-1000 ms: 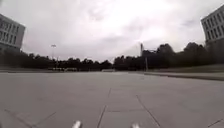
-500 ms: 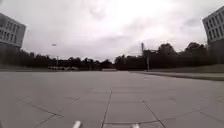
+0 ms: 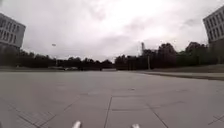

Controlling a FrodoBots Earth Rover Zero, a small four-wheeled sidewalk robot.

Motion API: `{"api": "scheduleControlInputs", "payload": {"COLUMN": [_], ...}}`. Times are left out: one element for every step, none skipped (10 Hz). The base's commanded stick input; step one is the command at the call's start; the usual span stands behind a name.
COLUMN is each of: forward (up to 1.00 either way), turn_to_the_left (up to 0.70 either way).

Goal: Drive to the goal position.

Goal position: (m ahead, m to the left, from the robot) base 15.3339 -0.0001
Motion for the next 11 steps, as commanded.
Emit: {"api": "scheduleControlInputs", "payload": {"forward": [0.70,0.70,0.70,0.70,0.70,0.70,0.70,0.70,0.70,0.70,0.70], "turn_to_the_left": [0.00,0.00,0.00,0.00,0.00,0.00,0.00,0.00,0.00,0.00,0.00]}}
